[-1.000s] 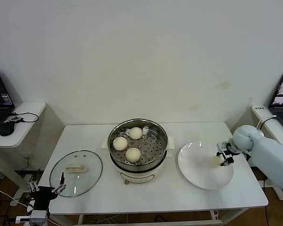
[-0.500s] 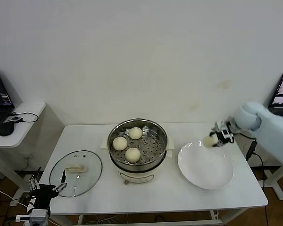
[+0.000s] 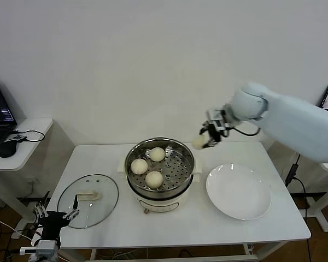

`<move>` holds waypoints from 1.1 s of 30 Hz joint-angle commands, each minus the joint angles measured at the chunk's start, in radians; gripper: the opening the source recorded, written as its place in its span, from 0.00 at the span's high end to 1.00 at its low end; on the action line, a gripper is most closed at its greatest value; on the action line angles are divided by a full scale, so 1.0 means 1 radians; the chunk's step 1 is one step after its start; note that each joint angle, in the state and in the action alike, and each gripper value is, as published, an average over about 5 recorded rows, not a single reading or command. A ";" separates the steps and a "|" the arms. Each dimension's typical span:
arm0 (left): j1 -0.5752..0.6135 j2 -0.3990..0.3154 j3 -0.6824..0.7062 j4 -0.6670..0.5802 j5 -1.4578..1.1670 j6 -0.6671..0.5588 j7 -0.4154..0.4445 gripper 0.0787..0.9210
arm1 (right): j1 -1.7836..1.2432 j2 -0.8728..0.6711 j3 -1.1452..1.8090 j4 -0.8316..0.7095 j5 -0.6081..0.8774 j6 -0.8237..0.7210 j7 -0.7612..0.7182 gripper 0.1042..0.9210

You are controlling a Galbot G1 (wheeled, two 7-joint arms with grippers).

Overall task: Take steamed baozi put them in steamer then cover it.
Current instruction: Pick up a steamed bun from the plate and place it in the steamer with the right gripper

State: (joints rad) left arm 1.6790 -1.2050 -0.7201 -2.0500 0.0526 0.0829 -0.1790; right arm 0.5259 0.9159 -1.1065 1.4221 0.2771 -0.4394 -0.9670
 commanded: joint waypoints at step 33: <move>-0.008 -0.004 -0.008 0.028 -0.012 -0.009 -0.003 0.12 | -0.117 0.197 -0.063 -0.076 0.101 -0.287 0.171 0.44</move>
State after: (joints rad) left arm 1.6707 -1.2105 -0.7263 -2.0223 0.0404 0.0739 -0.1828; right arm 0.4087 1.1375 -1.1918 1.3174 0.3713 -0.7107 -0.8043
